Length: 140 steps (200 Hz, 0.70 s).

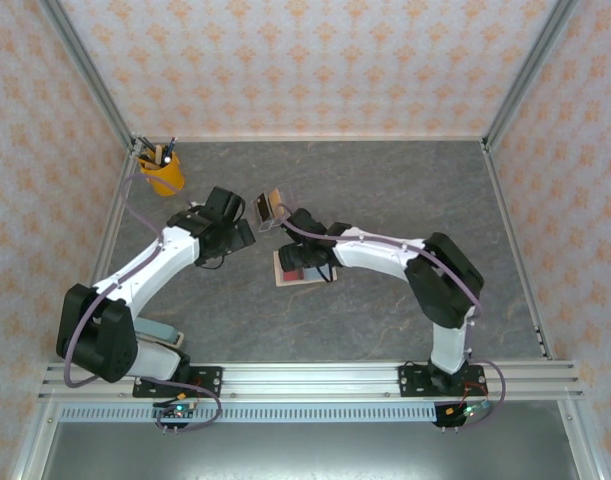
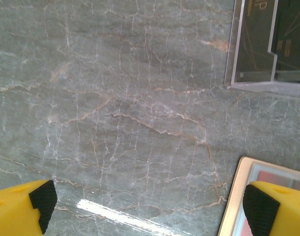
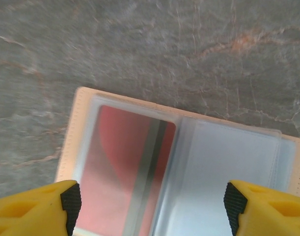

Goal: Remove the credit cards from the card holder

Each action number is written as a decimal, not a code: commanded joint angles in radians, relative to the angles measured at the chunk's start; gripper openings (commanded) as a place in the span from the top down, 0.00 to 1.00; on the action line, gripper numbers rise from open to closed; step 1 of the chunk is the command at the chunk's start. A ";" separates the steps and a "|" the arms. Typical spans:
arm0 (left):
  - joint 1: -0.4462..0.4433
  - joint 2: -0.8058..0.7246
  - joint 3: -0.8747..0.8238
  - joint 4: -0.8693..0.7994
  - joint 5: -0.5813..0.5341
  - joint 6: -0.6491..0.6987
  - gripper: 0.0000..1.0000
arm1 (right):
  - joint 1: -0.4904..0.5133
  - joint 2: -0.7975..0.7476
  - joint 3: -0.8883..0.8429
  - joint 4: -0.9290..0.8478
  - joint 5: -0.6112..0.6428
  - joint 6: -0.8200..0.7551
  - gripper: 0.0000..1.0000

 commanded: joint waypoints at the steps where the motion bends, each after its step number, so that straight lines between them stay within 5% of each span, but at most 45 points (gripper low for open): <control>1: 0.002 -0.024 -0.063 0.091 0.060 -0.019 0.00 | 0.002 0.038 0.040 -0.122 0.058 -0.025 0.23; 90: -0.015 0.007 -0.136 0.252 0.229 -0.046 0.06 | -0.004 0.119 0.060 -0.177 0.089 -0.015 0.27; 140: -0.076 0.078 -0.123 0.328 0.308 -0.061 0.27 | -0.042 0.101 0.014 -0.145 0.014 0.005 0.39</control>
